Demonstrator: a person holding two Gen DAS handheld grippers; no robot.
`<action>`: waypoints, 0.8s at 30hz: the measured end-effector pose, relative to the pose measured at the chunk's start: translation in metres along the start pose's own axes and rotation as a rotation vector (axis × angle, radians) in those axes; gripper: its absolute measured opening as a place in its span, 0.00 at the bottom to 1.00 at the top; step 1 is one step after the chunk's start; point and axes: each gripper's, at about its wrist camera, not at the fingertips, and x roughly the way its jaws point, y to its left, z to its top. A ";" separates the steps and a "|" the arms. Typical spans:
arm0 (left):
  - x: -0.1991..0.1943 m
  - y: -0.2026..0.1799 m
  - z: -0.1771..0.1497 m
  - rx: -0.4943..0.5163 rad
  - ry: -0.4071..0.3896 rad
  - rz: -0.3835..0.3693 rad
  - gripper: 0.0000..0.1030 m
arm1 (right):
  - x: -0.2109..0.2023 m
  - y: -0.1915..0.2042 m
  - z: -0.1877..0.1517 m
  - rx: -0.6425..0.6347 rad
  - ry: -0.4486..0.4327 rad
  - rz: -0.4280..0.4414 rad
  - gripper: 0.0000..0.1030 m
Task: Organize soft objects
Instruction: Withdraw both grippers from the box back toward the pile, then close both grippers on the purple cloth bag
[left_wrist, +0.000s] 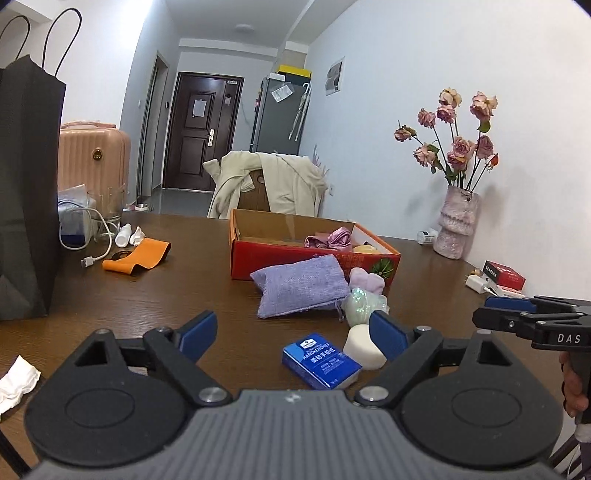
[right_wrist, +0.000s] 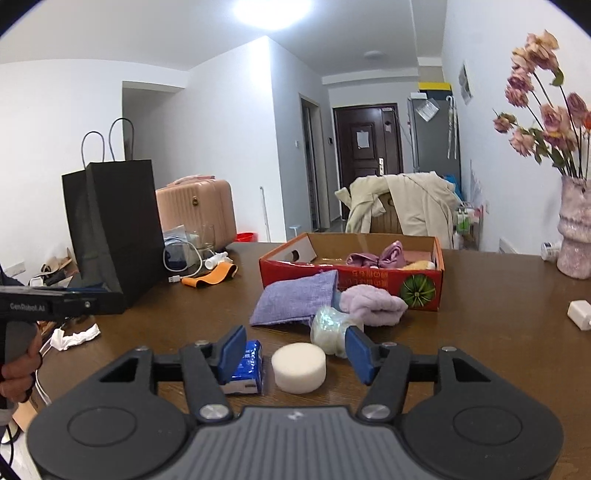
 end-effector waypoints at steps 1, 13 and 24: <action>0.004 0.002 0.001 -0.007 0.005 -0.002 0.88 | 0.002 -0.001 0.001 0.006 0.002 -0.004 0.57; 0.127 0.033 0.023 -0.064 0.135 -0.016 0.87 | 0.115 -0.016 0.030 0.033 0.095 0.001 0.57; 0.244 0.074 0.016 -0.158 0.281 -0.148 0.63 | 0.260 -0.033 0.057 0.028 0.182 -0.056 0.55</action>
